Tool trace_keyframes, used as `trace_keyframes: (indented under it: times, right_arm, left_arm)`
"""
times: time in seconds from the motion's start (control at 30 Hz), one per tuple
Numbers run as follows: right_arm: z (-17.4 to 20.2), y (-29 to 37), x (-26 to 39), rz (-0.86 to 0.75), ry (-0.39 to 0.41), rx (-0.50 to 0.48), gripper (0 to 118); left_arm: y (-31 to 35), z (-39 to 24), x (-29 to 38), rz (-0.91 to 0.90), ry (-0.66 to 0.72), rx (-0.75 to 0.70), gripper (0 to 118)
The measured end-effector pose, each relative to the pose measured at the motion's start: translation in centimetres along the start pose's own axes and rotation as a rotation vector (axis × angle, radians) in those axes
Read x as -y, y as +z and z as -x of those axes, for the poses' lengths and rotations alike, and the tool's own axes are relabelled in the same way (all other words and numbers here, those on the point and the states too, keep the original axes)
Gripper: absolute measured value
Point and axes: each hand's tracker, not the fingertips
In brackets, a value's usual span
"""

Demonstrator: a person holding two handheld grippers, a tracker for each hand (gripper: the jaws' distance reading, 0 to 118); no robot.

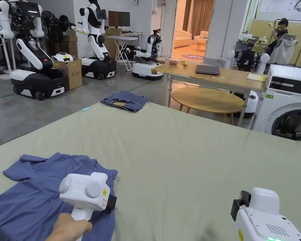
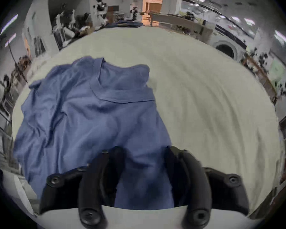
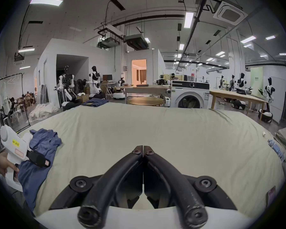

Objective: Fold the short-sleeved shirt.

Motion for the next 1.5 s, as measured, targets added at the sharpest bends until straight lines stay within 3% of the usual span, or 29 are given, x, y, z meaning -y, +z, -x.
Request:
trace_keyframes:
  times: [0.03,0.07,0.27,0.37,0.43,0.67,0.77,0.97,1.2,1.5]
  right_arm:
    - [-0.2,-0.1,0.1,0.004,-0.004,0.006,0]
    - [-0.3,-0.2,0.2,0.011,-0.008,0.010,0]
    - [-1.1,0.3,1.0,0.027,-0.014,0.023,0]
    - [-1.7,0.5,0.9,0.026,-0.011,0.030,0]
    - [-2.3,0.7,0.7,0.017,-0.011,0.036,0]
    - [-4.5,1.6,-0.5,-0.030,0.002,0.064,0]
    - [-5.8,2.1,-1.2,-0.037,-0.006,0.084,0]
    - [-8.7,3.7,-1.9,-0.067,-0.031,0.132,0]
    - [-13.1,6.3,-1.9,-0.084,-0.056,0.211,0]
    - [-20.2,10.9,-1.4,-0.110,-0.068,0.383,0]
  left_arm:
    - [0.0,-0.2,0.2,-0.008,0.004,0.017,11]
    - [0.0,-0.4,0.3,-0.012,0.004,0.022,4]
    - [0.1,-0.2,0.2,-0.035,0.021,0.020,0]
    - [2.1,0.4,-0.1,-0.146,0.071,0.109,0]
    - [4.2,0.1,-0.7,-0.260,0.023,0.111,0]
    - [10.1,-0.2,-4.5,-0.391,0.056,0.182,0]
    - [12.7,-1.9,-6.8,-0.450,0.002,0.210,0]
    - [16.0,-9.3,-10.9,-0.506,-0.086,0.320,0]
    - [17.3,-22.4,-13.9,-0.501,-0.248,0.504,0]
    - [17.8,-40.4,-10.7,-0.414,-0.457,0.774,0]
